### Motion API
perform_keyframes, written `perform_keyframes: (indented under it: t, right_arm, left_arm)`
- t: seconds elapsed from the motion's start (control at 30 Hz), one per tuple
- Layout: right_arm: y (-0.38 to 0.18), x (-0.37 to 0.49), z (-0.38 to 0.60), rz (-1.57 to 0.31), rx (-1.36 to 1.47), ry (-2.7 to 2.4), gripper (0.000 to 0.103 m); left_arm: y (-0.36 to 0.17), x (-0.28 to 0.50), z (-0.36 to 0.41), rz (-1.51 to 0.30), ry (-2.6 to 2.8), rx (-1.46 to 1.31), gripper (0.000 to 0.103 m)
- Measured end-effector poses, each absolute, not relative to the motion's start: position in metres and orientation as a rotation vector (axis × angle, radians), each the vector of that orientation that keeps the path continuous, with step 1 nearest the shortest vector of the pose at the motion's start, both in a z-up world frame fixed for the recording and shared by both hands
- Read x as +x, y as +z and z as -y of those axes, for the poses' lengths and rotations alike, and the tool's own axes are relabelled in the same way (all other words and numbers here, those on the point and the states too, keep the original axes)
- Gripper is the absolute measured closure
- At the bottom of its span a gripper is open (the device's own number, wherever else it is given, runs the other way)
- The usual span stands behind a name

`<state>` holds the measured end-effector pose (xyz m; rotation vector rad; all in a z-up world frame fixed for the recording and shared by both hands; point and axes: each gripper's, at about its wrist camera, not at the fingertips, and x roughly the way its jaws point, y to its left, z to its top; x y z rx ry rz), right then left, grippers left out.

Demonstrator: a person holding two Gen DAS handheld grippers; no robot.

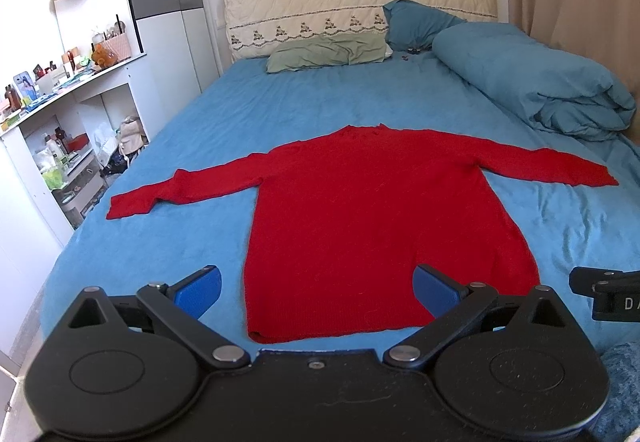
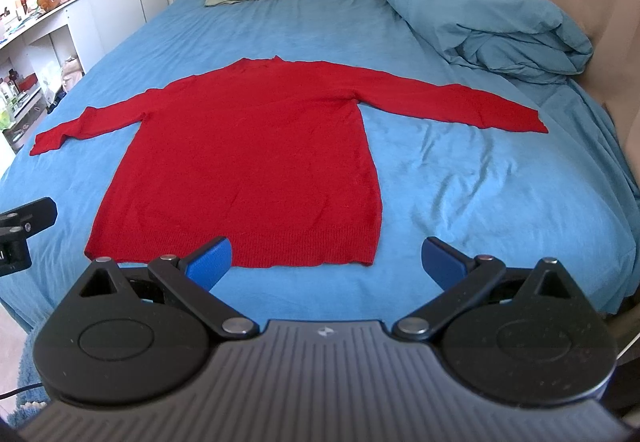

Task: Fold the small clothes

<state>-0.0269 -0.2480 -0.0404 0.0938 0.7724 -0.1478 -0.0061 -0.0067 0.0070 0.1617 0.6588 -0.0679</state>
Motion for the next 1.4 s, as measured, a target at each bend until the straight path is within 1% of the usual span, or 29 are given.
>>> perform_keyframes:
  t: [1.4]
  right_arm:
    - [-0.031,-0.030,0.248,-0.750,0.098,-0.135,0.000]
  left_arm:
    - [0.013,-0.009,0.004,-0.642,-0.056,0.153,0.000]
